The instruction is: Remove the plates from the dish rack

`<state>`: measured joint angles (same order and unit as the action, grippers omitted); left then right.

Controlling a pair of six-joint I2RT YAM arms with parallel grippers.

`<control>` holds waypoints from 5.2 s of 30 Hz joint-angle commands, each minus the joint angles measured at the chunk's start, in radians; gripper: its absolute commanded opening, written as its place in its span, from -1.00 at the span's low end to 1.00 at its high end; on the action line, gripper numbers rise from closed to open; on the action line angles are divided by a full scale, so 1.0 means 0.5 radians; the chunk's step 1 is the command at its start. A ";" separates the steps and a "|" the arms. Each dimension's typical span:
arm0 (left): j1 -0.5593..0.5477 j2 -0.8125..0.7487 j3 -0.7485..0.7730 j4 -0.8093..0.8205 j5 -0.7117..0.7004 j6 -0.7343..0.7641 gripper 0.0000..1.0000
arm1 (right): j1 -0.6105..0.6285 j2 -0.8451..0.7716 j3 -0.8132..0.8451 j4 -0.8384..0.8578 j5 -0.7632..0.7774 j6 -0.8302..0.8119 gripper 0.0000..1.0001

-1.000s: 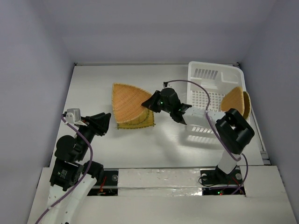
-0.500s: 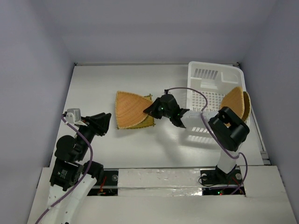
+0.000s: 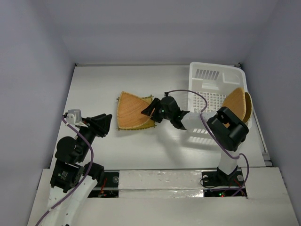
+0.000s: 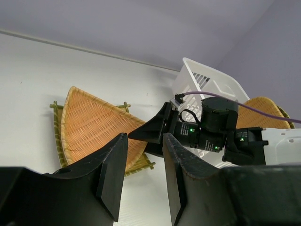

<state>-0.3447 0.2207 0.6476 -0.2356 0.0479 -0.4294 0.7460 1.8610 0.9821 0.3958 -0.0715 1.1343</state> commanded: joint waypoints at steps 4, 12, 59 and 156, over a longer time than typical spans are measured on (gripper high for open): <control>0.014 0.003 0.009 0.097 0.021 -0.006 -0.34 | 0.002 -0.163 -0.013 -0.126 0.121 -0.210 0.73; 0.014 -0.018 0.009 0.103 0.018 -0.006 -0.34 | 0.002 -0.323 -0.016 -0.460 0.266 -0.409 1.00; -0.234 -0.196 0.018 0.057 -0.059 -0.022 -0.36 | -1.480 -1.114 0.821 -2.648 1.303 -1.805 0.06; -0.234 -0.089 0.027 0.014 -0.234 -0.062 -0.36 | -0.206 0.024 0.294 -0.036 -0.355 -0.375 0.00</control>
<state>-0.4572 0.1730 0.6476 -0.2543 -0.0616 -0.4545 0.6365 1.8748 1.0584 0.4404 -0.3038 1.0382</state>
